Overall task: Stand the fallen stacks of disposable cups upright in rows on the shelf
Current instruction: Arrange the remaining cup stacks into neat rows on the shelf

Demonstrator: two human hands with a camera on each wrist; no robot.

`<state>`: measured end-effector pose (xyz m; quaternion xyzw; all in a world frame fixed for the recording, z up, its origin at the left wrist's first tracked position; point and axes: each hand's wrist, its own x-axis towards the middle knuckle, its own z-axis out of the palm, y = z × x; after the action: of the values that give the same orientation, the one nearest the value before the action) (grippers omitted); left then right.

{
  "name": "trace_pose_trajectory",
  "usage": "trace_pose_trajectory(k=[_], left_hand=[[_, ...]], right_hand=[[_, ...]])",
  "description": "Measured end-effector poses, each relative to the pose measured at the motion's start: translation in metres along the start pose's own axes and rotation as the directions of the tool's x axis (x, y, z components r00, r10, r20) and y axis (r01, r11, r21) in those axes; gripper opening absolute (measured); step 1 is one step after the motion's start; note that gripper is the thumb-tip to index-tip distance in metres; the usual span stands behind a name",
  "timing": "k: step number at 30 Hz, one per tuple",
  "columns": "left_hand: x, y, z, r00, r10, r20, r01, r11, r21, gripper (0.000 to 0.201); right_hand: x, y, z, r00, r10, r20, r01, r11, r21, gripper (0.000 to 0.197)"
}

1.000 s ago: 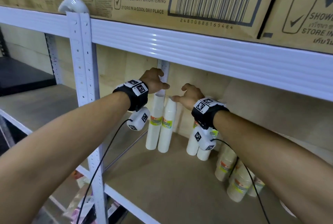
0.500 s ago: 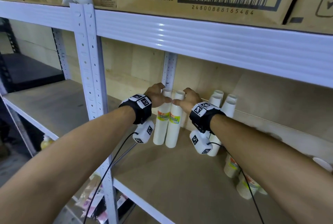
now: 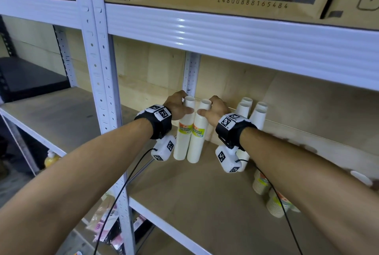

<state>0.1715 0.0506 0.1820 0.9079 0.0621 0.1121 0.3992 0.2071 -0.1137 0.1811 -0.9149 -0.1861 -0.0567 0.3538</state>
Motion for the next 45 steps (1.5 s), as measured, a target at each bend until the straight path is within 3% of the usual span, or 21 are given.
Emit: trace_pose_trajectory(k=[15, 21, 28, 39, 45], left_hand=[[-0.008, 0.051, 0.020, 0.969, 0.082, 0.235, -0.051, 0.990, -0.134, 0.033], [-0.008, 0.069, 0.039, 0.957, 0.131, 0.258, -0.099, 0.986, -0.133, 0.035], [-0.007, 0.083, 0.060, 0.948, 0.185, 0.260, -0.161, 0.981, -0.110, 0.042], [0.002, 0.088, 0.083, 0.937, 0.246, 0.248, -0.229, 0.969, -0.095, 0.042], [0.006, 0.081, 0.094, 0.937, 0.234, 0.259, -0.220, 0.972, -0.081, 0.042]], right_hand=[[-0.034, 0.023, -0.056, 0.992, 0.115, -0.056, -0.121, 0.984, -0.130, 0.054], [-0.044, 0.040, -0.075, 0.990, 0.115, -0.087, -0.125, 0.985, -0.117, 0.073], [-0.060, 0.052, -0.093, 0.981, 0.128, -0.143, -0.141, 0.986, -0.089, 0.054], [-0.063, 0.066, -0.096, 0.966, 0.185, -0.181, -0.205, 0.974, -0.097, 0.072], [-0.064, 0.073, -0.092, 0.964, 0.212, -0.158, -0.227, 0.971, -0.082, 0.070]])
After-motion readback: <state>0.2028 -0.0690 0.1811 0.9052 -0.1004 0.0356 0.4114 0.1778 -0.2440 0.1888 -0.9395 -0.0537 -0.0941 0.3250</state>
